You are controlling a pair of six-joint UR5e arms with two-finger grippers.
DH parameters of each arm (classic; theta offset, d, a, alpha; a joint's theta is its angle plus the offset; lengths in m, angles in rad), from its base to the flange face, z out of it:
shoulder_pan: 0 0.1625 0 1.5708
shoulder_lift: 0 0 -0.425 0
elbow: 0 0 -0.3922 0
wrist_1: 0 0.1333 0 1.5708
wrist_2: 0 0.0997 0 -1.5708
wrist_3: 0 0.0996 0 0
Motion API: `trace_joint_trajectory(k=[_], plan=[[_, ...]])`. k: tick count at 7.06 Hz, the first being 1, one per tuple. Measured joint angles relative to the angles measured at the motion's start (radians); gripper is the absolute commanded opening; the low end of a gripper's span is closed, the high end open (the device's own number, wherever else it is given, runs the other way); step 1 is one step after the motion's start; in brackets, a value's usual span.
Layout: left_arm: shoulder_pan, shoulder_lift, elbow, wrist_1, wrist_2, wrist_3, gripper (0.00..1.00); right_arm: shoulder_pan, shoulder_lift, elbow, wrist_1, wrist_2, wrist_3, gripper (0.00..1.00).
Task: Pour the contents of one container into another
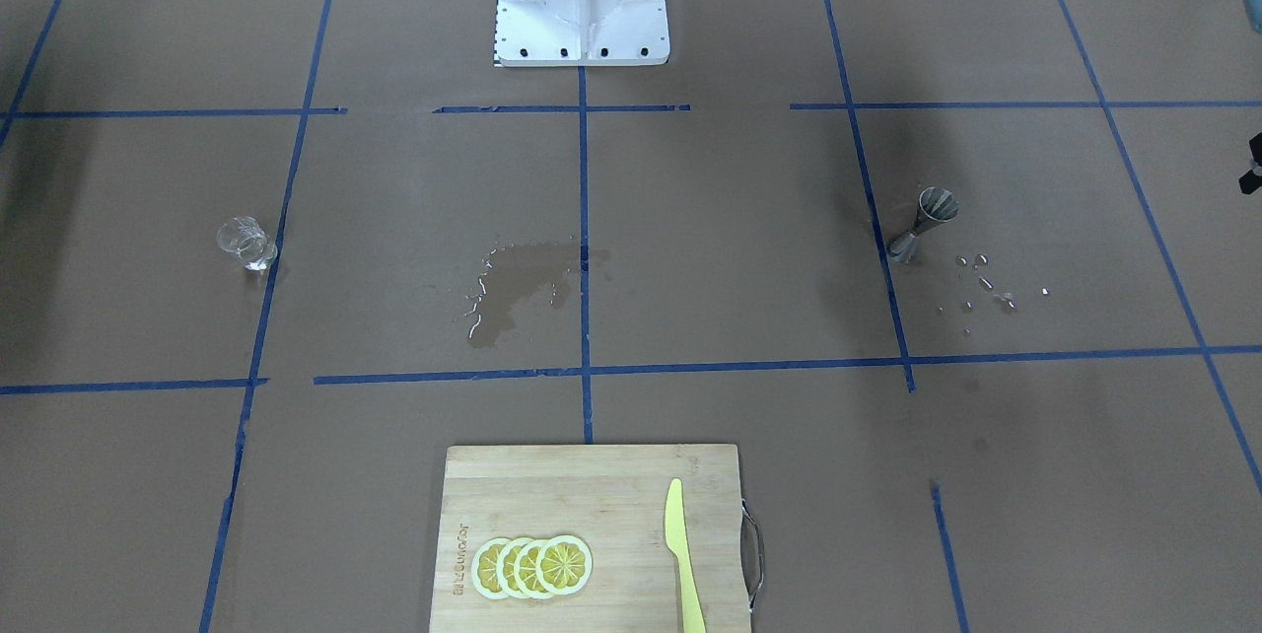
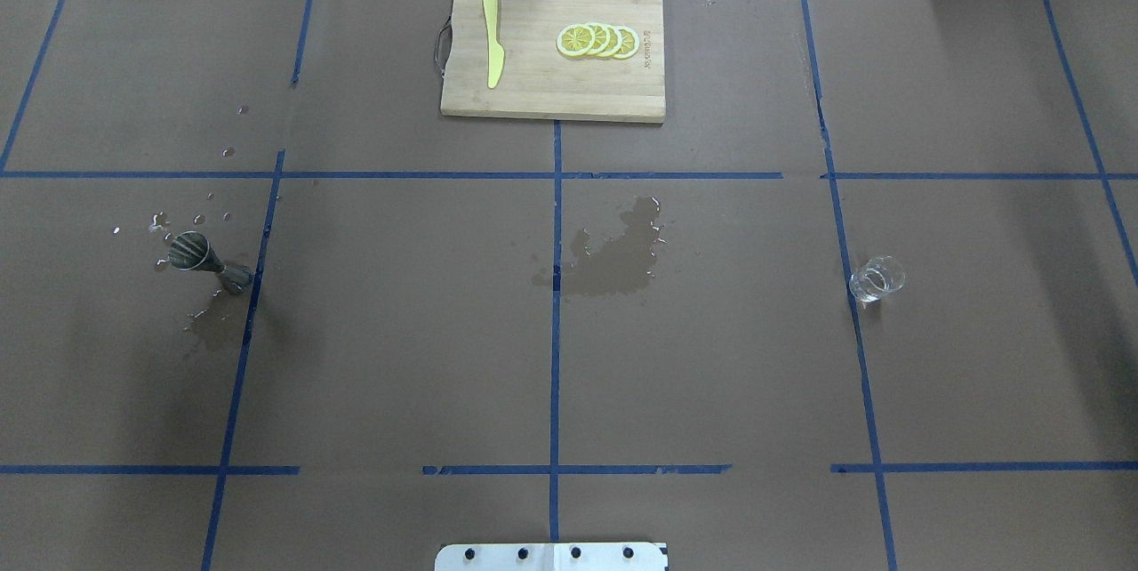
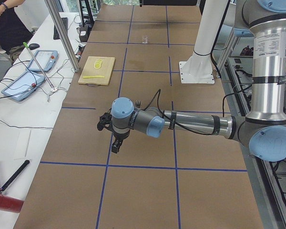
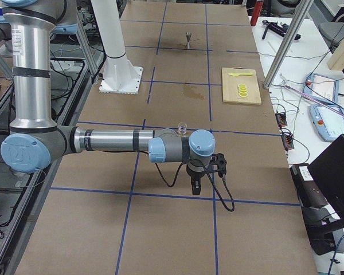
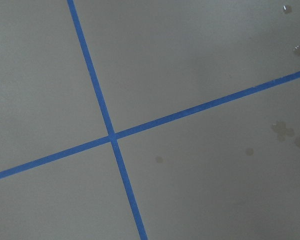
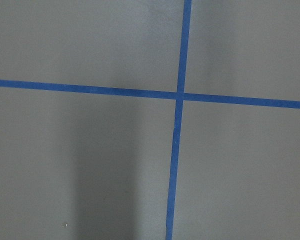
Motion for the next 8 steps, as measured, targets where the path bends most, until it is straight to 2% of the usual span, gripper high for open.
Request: trace_joint_trajectory(k=[8], plan=[[0.002,0.004,-0.056,-0.028,-0.002,-0.020,1.00,-0.003,-0.001,0.050,-0.001,0.002,0.005,1.00]])
